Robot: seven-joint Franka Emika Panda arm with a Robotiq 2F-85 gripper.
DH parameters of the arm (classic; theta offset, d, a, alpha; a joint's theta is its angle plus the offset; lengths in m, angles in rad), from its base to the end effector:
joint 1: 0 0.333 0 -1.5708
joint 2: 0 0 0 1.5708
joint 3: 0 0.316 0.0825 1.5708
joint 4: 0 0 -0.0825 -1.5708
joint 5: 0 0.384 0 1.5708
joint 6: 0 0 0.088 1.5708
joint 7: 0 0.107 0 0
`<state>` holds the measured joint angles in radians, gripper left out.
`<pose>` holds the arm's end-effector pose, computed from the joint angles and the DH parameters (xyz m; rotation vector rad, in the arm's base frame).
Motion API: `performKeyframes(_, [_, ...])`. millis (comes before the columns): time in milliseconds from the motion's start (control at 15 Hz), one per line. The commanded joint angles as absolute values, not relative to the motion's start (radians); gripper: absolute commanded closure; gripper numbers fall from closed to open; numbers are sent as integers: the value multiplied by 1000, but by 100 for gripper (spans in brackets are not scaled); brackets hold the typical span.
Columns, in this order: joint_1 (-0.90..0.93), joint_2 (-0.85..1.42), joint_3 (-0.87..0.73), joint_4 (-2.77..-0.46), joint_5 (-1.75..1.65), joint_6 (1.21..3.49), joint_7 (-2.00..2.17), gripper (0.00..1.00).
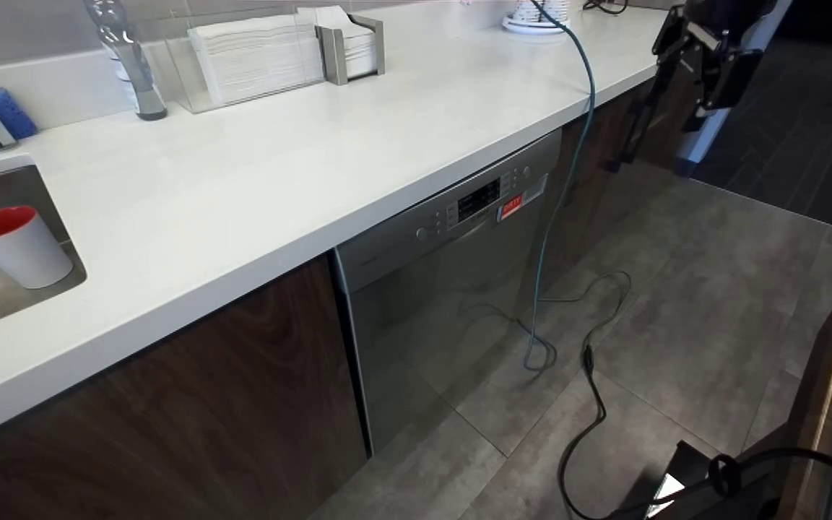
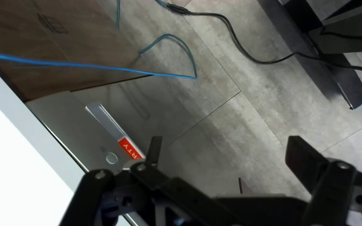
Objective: Press a button on the dishwasher.
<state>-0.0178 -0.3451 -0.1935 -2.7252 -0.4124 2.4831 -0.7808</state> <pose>0.3861 -0.0769 0.3374 2.6283 1.2567 -0.0038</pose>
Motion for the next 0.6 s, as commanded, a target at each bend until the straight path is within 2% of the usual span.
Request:
performKeyframes(0, [-36,-323,-173,-2727,-401,2515,-820,0])
performKeyframes(533, [-38,-276,-172,-2723,-401,2556,-862,0])
